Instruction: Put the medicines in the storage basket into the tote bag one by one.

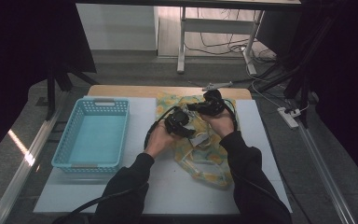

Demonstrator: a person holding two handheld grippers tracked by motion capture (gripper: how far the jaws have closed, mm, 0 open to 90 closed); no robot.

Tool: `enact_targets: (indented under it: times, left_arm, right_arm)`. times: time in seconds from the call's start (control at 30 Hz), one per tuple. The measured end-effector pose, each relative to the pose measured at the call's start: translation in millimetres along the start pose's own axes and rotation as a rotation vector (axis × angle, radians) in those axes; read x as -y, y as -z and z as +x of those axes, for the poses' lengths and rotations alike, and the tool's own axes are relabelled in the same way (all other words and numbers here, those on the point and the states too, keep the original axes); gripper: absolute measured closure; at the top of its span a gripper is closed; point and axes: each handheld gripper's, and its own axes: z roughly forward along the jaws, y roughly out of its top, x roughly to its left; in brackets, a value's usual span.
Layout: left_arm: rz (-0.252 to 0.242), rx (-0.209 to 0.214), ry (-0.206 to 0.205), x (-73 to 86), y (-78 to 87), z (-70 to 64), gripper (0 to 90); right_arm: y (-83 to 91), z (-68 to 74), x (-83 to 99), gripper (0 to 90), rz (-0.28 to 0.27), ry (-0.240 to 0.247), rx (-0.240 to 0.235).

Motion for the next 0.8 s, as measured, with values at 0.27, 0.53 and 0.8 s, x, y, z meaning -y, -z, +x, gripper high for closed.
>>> enact_targets:
  times: [0.27, 0.53, 0.8]
  left_arm:
    - [-0.026, 0.032, -0.001, 0.6, 14.0, -1.6, 34.4]
    - [-0.076, 0.121, 0.006, 2.6, 33.9, -7.9, 25.1]
    - [-0.117, 0.163, -0.015, 5.4, 57.8, -21.0, 15.7]
  right_arm:
    - [0.5, 1.1, -1.5, 89.3, -0.006, 0.001, -0.002]
    - [3.0, 5.2, -3.3, 89.3, -0.019, 0.009, -0.020]
    - [6.3, 10.3, -5.2, 89.3, -0.024, 0.022, -0.027]
